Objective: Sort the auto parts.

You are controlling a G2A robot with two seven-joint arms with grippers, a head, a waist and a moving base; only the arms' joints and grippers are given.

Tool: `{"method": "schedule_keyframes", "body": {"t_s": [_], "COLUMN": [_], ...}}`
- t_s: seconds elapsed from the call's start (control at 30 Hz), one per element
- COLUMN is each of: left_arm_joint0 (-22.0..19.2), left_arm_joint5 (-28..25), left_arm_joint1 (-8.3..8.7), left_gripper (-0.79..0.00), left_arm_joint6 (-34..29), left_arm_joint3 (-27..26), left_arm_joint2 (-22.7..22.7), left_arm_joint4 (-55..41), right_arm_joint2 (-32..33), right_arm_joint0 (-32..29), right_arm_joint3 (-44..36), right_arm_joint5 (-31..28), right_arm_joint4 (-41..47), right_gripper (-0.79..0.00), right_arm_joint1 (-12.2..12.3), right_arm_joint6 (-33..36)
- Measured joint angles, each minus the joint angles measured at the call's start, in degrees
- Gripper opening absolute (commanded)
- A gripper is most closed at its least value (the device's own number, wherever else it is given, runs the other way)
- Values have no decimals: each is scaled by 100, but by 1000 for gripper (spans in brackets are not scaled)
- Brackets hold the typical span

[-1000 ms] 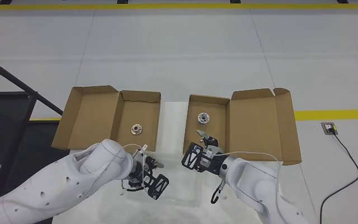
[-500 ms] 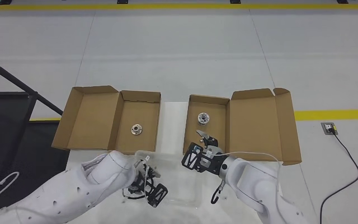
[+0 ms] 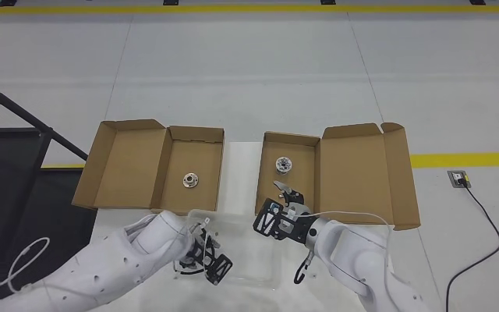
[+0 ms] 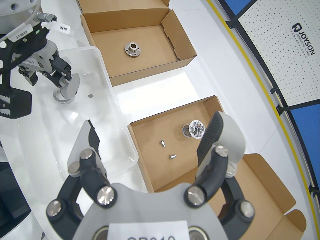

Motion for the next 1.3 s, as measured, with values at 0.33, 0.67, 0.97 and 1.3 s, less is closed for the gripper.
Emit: {"method": "schedule_keyframes", "body": {"t_s": [0.33, 0.67, 0.97, 1.3], "left_arm_joint0": [116, 130, 159, 180], "left_arm_joint5": [0, 0, 0, 0], "left_arm_joint1": [-364, -614, -761, -908], "left_gripper": [-209, -311, -332, -616], "left_arm_joint6": [74, 270, 407, 502], "left_arm_joint3": [534, 933, 1147, 1357], "left_arm_joint2": [0, 0, 0, -1], "left_arm_joint4": [369, 512, 649, 779], "right_arm_joint2": [0, 0, 0, 0], "right_arm_joint0": [0, 0, 0, 0], "right_arm_joint3": [0, 0, 0, 0], "right_arm_joint5": [0, 0, 0, 0], "right_arm_joint4": [0, 0, 0, 0], "right_gripper": [0, 0, 0, 0], "right_arm_joint1": [0, 0, 0, 0], "right_arm_joint6": [0, 0, 0, 0]}}
